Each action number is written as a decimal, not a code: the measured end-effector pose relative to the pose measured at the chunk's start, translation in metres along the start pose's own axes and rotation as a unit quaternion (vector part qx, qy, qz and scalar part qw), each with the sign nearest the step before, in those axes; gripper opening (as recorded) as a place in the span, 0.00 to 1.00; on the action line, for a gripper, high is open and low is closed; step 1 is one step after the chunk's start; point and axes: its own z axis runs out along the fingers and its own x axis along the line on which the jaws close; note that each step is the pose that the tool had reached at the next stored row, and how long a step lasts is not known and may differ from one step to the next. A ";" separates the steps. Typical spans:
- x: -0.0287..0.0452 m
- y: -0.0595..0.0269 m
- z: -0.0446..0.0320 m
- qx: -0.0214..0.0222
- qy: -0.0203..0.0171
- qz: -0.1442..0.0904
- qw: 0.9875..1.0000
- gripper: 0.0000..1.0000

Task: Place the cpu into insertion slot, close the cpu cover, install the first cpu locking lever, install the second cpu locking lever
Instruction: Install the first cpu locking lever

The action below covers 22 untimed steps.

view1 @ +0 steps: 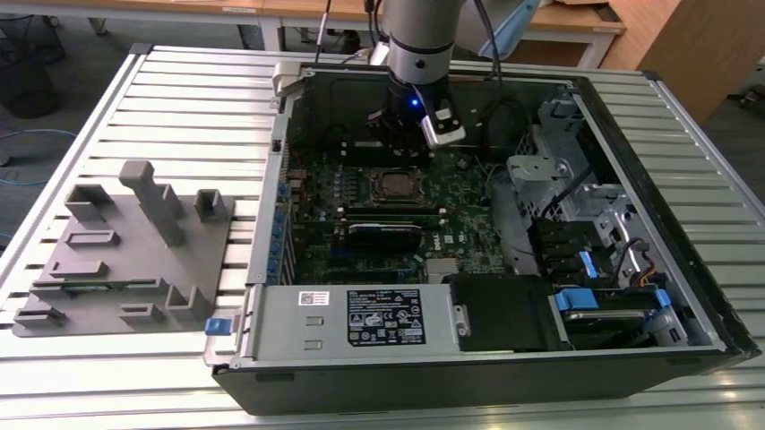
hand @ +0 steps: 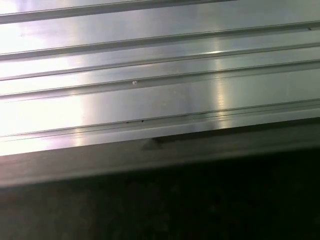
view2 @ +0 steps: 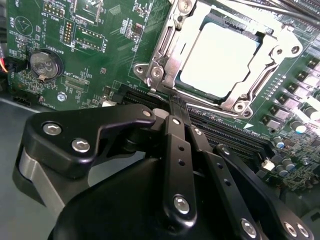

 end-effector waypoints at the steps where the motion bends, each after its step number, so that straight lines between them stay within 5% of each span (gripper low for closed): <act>1: 0.0000 0.0001 -0.0013 0.000 0.000 0.000 1.000 0.11; 10: 0.0015 0.0003 -0.0068 -0.004 -0.003 0.000 1.000 0.11; 15: 0.0051 -0.0001 -0.0069 -0.011 -0.013 -0.001 1.000 0.11; 22: 0.0136 -0.0013 -0.0071 -0.015 -0.036 -0.002 0.999 0.11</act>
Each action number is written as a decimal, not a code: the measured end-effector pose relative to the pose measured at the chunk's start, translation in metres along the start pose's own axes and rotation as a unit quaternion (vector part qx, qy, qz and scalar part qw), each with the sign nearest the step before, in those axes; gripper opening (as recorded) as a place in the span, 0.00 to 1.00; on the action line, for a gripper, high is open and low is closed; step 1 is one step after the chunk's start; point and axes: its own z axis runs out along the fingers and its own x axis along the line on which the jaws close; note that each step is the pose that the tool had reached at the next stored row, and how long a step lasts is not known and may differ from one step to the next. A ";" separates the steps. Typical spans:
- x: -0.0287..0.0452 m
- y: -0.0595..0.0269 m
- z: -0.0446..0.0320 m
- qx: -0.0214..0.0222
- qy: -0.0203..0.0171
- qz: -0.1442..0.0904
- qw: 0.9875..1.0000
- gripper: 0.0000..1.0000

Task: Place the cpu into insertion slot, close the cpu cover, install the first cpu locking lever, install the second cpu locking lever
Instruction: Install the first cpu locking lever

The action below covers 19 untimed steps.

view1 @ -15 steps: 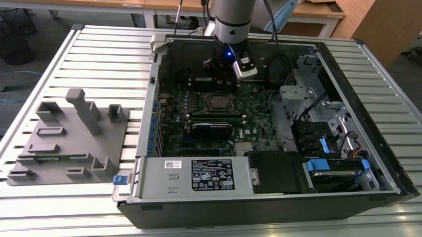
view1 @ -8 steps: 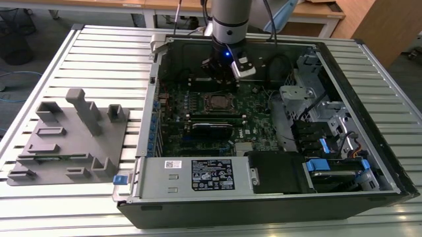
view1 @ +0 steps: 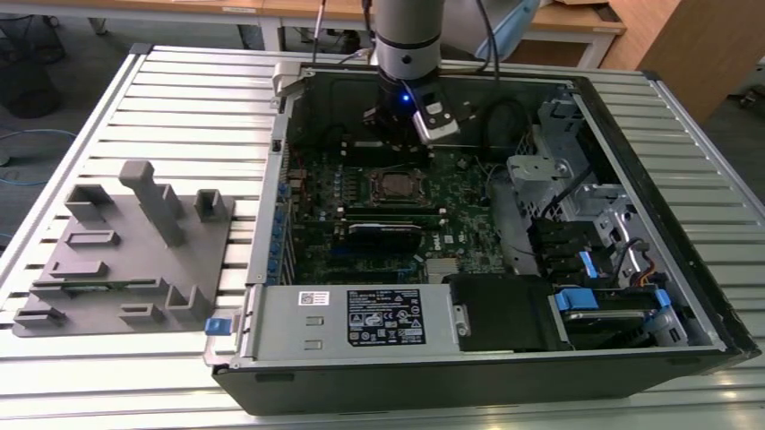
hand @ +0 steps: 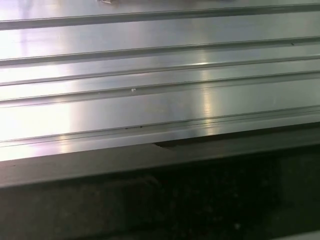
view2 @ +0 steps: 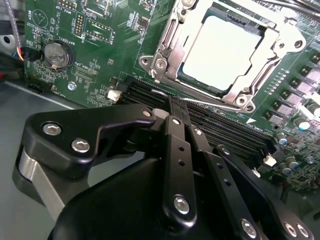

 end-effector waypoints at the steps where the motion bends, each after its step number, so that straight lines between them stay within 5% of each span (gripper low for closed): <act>1: 0.0010 -0.0001 0.0000 0.000 -0.003 0.000 1.000 0.11; 6: 0.0029 -0.0010 0.0000 -0.002 -0.012 -0.001 1.000 0.11; 19: 0.0080 -0.0042 0.0001 -0.003 -0.020 -0.002 1.000 0.11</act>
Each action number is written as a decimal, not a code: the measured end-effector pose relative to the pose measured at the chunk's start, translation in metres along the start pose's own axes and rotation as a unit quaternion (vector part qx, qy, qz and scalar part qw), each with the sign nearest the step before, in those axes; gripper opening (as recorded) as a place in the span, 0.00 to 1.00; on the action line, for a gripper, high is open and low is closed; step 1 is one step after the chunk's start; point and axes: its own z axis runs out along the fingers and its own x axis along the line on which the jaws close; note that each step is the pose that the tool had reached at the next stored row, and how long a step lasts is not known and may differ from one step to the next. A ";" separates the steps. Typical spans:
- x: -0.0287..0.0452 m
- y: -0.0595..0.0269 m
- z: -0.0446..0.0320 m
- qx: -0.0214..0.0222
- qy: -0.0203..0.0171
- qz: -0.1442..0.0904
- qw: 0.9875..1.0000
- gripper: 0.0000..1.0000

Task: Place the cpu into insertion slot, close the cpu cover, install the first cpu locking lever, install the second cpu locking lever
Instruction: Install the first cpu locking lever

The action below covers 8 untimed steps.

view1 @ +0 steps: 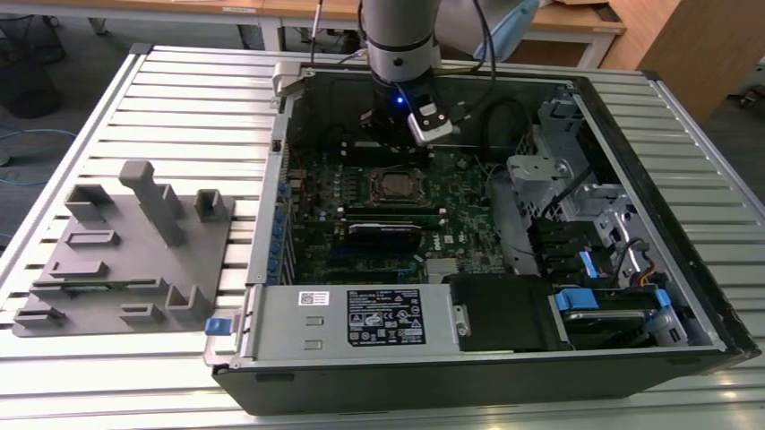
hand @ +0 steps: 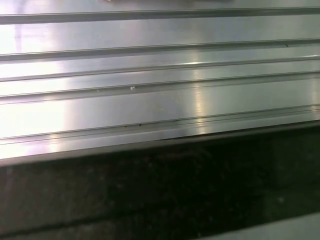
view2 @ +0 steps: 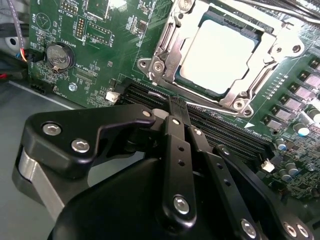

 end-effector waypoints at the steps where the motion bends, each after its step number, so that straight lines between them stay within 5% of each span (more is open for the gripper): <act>1: 0.0000 0.0000 0.0000 0.000 0.000 0.000 1.000 0.11; 8: 0.0012 -0.0002 0.0004 0.000 -0.001 0.001 1.000 0.11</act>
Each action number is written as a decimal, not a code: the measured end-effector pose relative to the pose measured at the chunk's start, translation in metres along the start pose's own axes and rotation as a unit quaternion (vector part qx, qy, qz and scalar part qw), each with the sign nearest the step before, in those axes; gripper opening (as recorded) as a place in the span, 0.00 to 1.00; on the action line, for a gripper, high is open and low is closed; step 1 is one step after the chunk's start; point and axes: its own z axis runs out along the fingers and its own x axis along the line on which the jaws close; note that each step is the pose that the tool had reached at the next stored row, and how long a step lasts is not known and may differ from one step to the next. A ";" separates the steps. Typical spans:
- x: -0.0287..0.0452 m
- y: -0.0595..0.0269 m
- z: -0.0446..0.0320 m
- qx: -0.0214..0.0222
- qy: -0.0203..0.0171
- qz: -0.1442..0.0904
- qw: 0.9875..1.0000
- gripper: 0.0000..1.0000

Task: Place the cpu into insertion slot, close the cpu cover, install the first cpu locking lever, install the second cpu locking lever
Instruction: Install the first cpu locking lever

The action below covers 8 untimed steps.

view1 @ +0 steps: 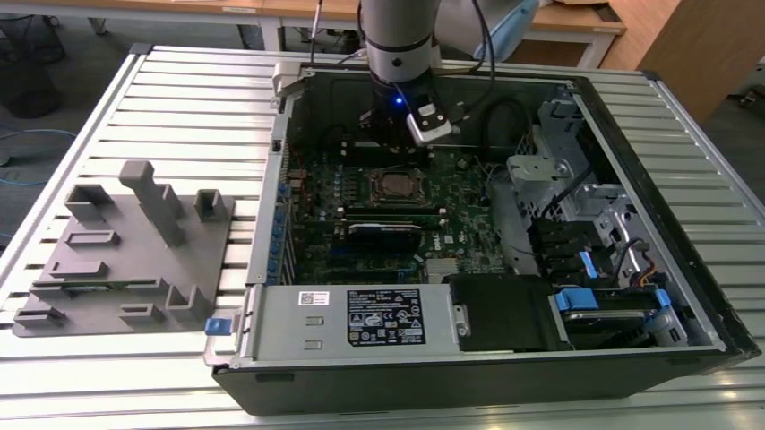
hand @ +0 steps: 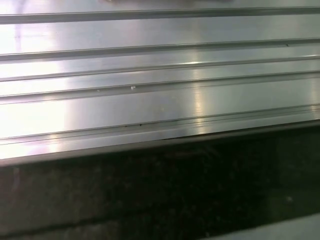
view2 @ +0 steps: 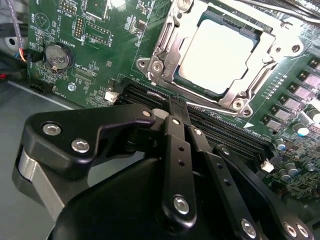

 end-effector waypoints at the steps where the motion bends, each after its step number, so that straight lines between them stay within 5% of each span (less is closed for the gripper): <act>1: 0.0000 0.0000 0.0002 0.000 0.000 0.000 1.000 0.11; 8: 0.0003 -0.0001 0.0010 -0.001 -0.001 0.010 1.000 0.11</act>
